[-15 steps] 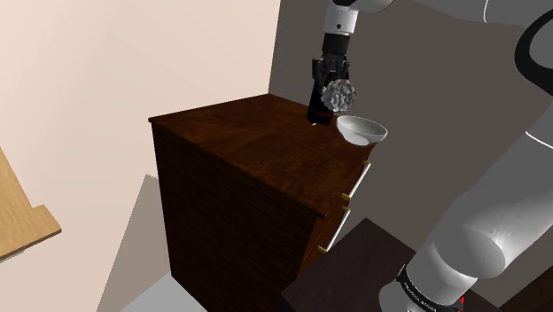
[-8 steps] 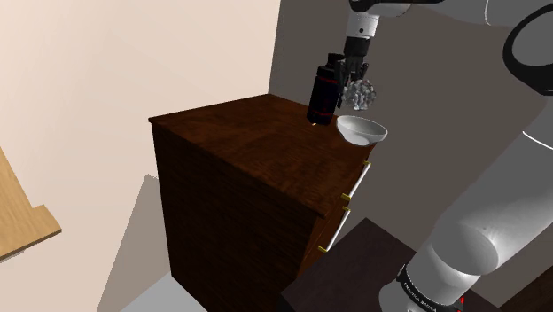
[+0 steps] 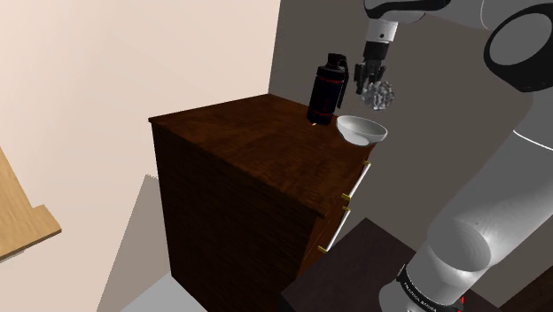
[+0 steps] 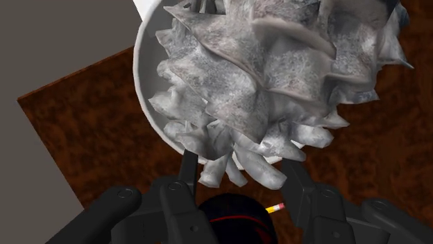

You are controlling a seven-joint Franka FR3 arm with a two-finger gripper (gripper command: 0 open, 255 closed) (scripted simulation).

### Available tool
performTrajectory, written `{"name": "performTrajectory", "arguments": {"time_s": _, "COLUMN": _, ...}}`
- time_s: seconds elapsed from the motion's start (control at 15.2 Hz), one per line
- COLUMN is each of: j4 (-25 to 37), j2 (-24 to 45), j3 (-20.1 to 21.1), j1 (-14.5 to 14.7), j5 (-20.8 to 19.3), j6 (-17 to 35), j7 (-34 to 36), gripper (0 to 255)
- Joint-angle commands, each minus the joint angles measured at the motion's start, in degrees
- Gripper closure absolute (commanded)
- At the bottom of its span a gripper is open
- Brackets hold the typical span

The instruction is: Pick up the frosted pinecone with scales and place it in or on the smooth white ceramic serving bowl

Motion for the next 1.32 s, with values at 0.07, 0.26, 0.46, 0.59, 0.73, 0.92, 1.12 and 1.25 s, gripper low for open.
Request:
{"name": "performTrajectory", "arguments": {"time_s": 0.07, "j4": -2.25, "j2": -0.27, "j3": -0.18, "j1": -0.16, "j5": -0.10, "j6": 2.05, "j7": -0.30, "gripper": 255}}
{"name": "performTrajectory", "arguments": {"time_s": 0.26, "j4": -5.18, "j2": -0.79, "j3": -0.14, "j1": -0.14, "j5": -0.26, "j6": 4.47, "j7": -0.07, "gripper": 255}}
{"name": "performTrajectory", "arguments": {"time_s": 0.46, "j4": -7.94, "j2": -1.19, "j3": -0.13, "j1": -0.14, "j5": -0.38, "j6": 6.85, "j7": 0.12, "gripper": 255}}
{"name": "performTrajectory", "arguments": {"time_s": 0.59, "j4": -9.70, "j2": -1.37, "j3": -0.13, "j1": -0.15, "j5": -0.45, "j6": 8.42, "j7": 0.23, "gripper": 255}}
{"name": "performTrajectory", "arguments": {"time_s": 0.73, "j4": -11.38, "j2": -1.50, "j3": -0.14, "j1": -0.16, "j5": -0.50, "j6": 9.98, "j7": 0.33, "gripper": 255}}
{"name": "performTrajectory", "arguments": {"time_s": 0.92, "j4": -12.37, "j2": -1.56, "j3": -0.15, "j1": -0.16, "j5": -0.53, "j6": 10.91, "j7": 0.38, "gripper": 255}}
{"name": "performTrajectory", "arguments": {"time_s": 1.12, "j4": -12.37, "j2": -1.56, "j3": -0.15, "j1": -0.16, "j5": -0.53, "j6": 10.91, "j7": 0.38, "gripper": 255}}
{"name": "performTrajectory", "arguments": {"time_s": 1.25, "j4": -12.37, "j2": -1.56, "j3": -0.15, "j1": -0.16, "j5": -0.53, "j6": 10.91, "j7": 0.38, "gripper": 255}}
